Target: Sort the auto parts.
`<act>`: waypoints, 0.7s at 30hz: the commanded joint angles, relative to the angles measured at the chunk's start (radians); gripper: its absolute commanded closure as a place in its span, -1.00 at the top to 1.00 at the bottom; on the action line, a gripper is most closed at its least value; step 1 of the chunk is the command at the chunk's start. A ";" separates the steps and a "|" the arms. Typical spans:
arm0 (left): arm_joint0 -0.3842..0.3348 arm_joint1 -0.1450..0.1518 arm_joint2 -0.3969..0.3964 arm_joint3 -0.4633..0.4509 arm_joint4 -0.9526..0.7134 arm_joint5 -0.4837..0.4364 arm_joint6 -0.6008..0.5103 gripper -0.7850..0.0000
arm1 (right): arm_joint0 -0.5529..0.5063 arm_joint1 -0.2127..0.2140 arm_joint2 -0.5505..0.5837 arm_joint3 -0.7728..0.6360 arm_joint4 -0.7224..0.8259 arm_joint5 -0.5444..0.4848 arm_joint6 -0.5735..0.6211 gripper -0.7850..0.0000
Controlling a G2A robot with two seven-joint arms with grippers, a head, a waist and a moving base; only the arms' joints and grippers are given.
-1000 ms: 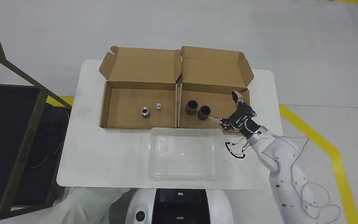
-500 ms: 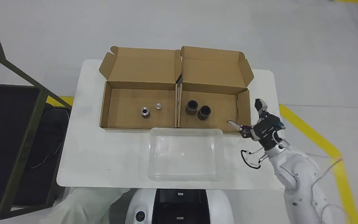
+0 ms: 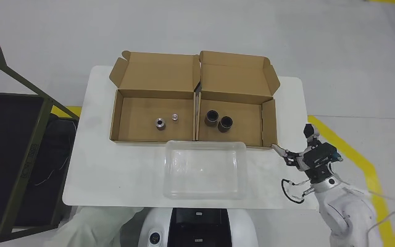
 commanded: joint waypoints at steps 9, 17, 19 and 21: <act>0.000 0.000 0.000 0.000 0.000 0.000 0.000 1.00 | -0.014 0.002 -0.007 -0.038 -0.039 0.015 0.021 1.00; 0.000 0.000 0.000 0.000 0.000 0.000 0.000 1.00 | -0.014 0.002 -0.007 -0.038 -0.039 0.015 0.021 1.00; 0.000 0.000 0.000 0.000 0.000 0.000 0.000 1.00 | -0.014 0.002 -0.007 -0.038 -0.039 0.015 0.021 1.00; 0.000 0.000 0.000 0.000 0.000 0.000 0.000 1.00 | -0.014 0.002 -0.007 -0.038 -0.039 0.015 0.021 1.00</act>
